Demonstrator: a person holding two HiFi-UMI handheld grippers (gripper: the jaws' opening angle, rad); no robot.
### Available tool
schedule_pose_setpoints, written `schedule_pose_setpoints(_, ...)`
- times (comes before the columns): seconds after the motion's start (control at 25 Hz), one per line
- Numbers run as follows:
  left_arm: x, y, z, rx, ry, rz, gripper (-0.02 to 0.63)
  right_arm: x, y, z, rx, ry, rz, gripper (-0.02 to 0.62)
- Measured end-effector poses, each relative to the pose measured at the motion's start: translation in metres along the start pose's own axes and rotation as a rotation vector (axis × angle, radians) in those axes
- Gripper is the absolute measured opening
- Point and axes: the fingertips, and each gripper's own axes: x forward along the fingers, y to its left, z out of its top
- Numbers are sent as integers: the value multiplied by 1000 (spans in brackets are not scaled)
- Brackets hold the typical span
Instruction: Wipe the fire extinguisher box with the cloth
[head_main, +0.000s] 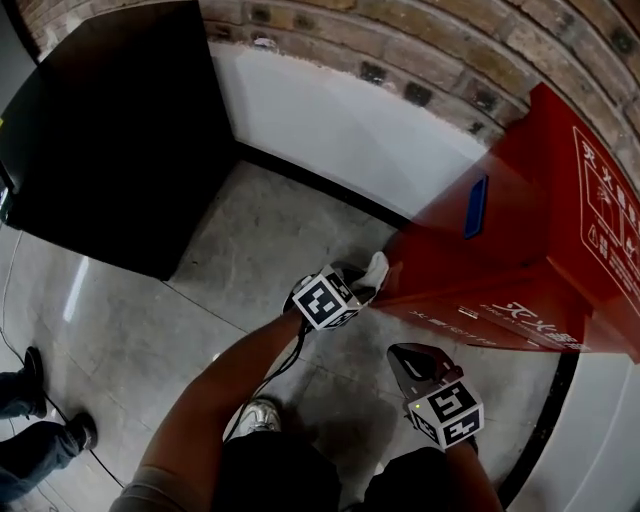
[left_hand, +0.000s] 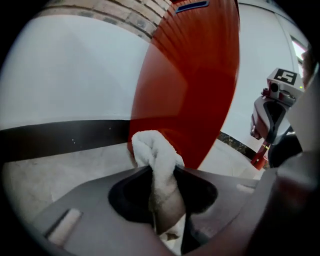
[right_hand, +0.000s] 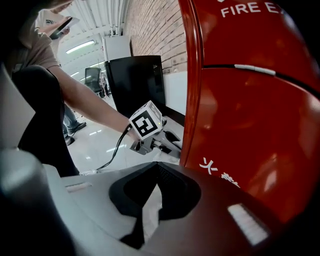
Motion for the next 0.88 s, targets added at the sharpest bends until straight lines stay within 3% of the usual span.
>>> schedule_pose_setpoints(0.56,50,84,62,30,-69,61,114,6,-13,-4,59,15,-35,25)
schedule_pose_setpoints(0.88,-12,44,103,93,-157,44,115,-9,-3,3,23,-23,-13,26)
